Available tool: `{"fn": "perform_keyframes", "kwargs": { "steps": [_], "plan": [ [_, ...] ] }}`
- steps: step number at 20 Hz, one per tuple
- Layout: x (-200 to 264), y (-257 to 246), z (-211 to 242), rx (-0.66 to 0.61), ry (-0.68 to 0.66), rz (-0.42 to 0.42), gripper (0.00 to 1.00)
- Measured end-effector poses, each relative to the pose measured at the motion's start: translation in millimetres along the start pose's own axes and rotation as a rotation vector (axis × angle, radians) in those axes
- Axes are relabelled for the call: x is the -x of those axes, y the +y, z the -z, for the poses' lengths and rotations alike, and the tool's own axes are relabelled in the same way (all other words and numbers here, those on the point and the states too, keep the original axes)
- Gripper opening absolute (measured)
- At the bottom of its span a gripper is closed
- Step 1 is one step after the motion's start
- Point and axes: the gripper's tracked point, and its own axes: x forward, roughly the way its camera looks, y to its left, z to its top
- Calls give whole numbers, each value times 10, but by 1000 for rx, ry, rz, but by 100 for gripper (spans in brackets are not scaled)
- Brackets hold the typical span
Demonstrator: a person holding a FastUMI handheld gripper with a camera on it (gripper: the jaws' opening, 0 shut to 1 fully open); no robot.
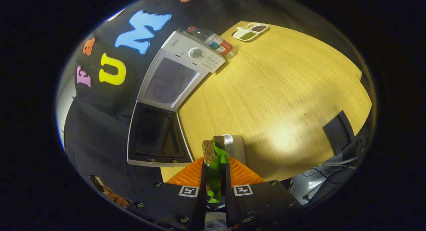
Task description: Open the microwave, put the food inside, and close the microwave door.
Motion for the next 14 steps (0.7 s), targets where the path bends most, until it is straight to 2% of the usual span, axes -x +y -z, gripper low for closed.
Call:
{"fn": "perform_keyframes", "kwargs": {
  "steps": [6, 9, 14],
  "plan": [
    [-75, 684, -388, 72, -69, -106, 24],
    [-292, 956, -626, 67, -107, -152, 24],
    [-702, 1190, -942, 57, -196, -156, 24]
  ]
}}
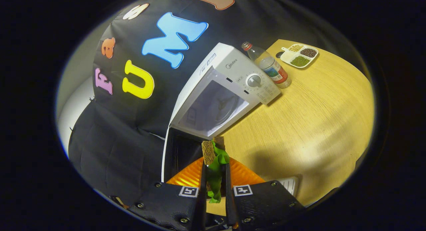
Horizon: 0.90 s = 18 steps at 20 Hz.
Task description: Open the microwave, put the food inside, and close the microwave door.
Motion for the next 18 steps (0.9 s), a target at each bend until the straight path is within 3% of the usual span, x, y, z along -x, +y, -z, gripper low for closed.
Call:
{"fn": "perform_keyframes", "kwargs": {
  "steps": [9, 18],
  "plan": [
    [-873, 189, -375, -94, -186, -52, 24],
    [-1745, 262, -635, -108, -329, -87, 24]
  ]
}}
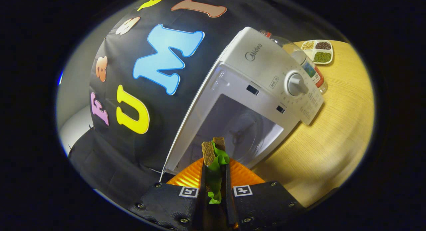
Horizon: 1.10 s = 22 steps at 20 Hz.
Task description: Open the microwave, put the food inside, and close the microwave door.
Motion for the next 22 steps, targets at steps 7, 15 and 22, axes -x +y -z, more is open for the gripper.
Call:
{"fn": "perform_keyframes", "kwargs": {
  "steps": [7, 15, 22],
  "plan": [
    [-652, -131, -52, -20, -82, 1, 24],
    [-1121, -382, 20, 18, -99, 84, 28],
    [-909, -678, 18, 236, -95, 255, 87]
  ]
}}
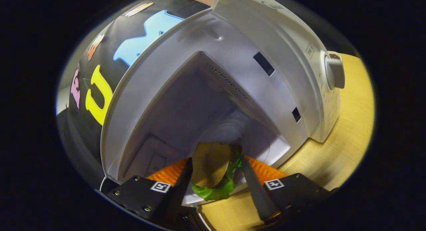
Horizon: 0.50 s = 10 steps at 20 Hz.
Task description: Open the microwave, put the food inside, and close the microwave door.
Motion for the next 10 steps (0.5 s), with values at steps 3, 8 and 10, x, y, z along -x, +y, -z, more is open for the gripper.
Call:
{"fn": "perform_keyframes", "kwargs": {
  "steps": [3, 8, 10],
  "plan": [
    [246, -78, -133, 107, -34, 46, 97],
    [864, 75, -226, 264, -48, 4, 97],
    [1183, 174, -237, 345, -64, -22, 97]
  ]
}}
